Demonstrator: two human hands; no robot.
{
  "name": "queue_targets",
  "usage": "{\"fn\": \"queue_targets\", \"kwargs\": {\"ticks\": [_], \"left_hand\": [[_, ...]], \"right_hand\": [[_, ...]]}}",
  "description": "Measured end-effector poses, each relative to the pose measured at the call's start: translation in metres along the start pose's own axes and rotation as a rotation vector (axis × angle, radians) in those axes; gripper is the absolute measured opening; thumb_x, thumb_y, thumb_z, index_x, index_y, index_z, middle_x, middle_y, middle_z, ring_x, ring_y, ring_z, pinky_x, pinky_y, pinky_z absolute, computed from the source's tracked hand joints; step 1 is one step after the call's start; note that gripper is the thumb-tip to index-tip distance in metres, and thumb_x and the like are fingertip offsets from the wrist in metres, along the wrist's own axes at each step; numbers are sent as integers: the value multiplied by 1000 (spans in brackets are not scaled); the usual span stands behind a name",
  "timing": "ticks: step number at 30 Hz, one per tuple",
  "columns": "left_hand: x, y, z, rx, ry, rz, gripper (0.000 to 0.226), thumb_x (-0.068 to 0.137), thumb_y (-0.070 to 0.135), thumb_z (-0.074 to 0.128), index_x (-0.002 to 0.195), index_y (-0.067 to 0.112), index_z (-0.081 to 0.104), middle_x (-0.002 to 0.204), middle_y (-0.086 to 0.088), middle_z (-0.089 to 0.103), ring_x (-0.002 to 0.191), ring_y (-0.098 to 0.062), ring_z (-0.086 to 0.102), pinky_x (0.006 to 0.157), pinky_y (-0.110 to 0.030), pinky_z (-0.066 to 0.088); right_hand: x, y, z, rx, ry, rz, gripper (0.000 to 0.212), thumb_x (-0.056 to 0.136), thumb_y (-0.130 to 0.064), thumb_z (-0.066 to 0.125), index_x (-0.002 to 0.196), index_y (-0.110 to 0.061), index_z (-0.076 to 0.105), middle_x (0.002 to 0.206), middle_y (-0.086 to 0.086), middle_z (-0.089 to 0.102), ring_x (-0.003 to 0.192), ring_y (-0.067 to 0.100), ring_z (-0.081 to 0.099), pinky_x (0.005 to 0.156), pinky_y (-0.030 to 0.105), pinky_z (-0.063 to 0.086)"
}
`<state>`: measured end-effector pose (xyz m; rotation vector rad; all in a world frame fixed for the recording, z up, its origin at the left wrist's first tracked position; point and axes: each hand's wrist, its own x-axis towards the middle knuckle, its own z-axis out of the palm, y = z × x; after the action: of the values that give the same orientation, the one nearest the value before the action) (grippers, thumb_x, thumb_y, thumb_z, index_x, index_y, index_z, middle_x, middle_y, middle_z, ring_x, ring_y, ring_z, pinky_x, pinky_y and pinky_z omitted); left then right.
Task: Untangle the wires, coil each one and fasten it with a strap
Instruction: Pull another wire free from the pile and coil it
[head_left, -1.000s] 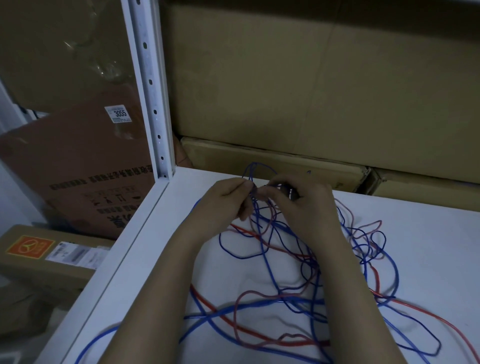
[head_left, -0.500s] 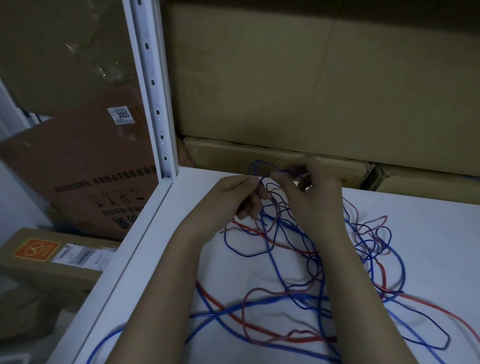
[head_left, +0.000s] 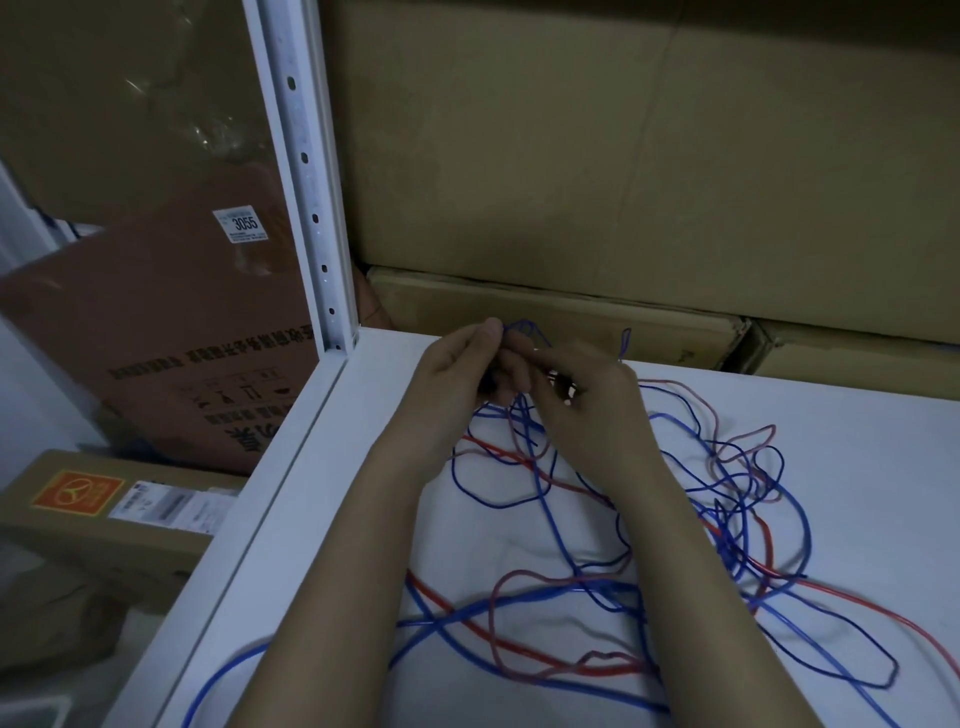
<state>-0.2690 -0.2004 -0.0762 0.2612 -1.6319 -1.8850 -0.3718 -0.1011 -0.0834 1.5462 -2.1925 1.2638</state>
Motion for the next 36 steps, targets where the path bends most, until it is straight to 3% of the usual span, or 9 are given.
{"fn": "queue_targets", "kwargs": {"ticks": [3,7,12,17,22,28,30,33,36], "left_hand": [[2,-3,0,-5,17,13,34,105,16,30,97,11,63,68,6,69,61,-4,59,65,-18,51],[4,-11,2,-15,19,3,30,105,13,31,105,11,60,84,6,75,78,-6,69,75,-17,53],[6,-17,9,-38,57,46,30,105,11,28,109,11,58,93,10,75,92,-6,69,80,-16,51],[6,-19,17,-55,82,72,27,105,9,27,114,7,52,106,1,69,95,-8,69,85,-18,50],[7,-16,18,-13,81,96,29,105,7,25,119,2,49,112,-4,65,96,-4,67,86,-17,49],[8,-18,13,31,136,107,33,105,6,26,129,-6,45,119,-3,62,107,-7,64,95,-21,48],[8,-18,12,92,167,115,31,105,6,27,126,2,49,119,2,62,112,-7,62,102,-24,45],[7,-20,7,274,203,164,27,105,9,28,119,17,50,118,14,60,112,-2,60,105,-26,43],[6,-19,-2,522,164,185,27,105,14,29,124,19,49,119,15,59,109,4,58,98,-20,45]], "right_hand": [[-1,1,1,2,-68,1,24,86,3,58,103,-8,72,77,3,57,71,11,46,64,15,35],[-1,5,6,30,-155,103,18,89,-3,57,102,-3,70,88,13,64,78,23,56,71,33,45],[-2,6,4,119,-107,201,15,92,-9,57,92,-14,71,73,2,67,63,9,55,58,18,42],[-3,5,2,151,-159,238,19,93,-10,51,80,-13,65,68,9,65,62,25,61,62,39,50],[-4,1,3,306,-183,284,24,95,-8,50,80,-21,64,62,-5,65,53,3,61,55,16,47],[-3,-1,6,266,-317,270,21,98,-16,48,92,-30,62,63,-7,66,57,9,61,61,30,53],[-3,-1,4,199,-409,258,17,98,-17,49,102,-25,64,68,-9,66,63,6,62,65,25,50],[-3,-6,-3,233,-532,224,17,98,-18,51,87,-25,63,66,-6,67,64,6,64,64,20,48],[-2,-9,-8,210,-476,155,15,97,-23,53,89,-29,65,69,2,67,63,18,60,61,31,46]]}}
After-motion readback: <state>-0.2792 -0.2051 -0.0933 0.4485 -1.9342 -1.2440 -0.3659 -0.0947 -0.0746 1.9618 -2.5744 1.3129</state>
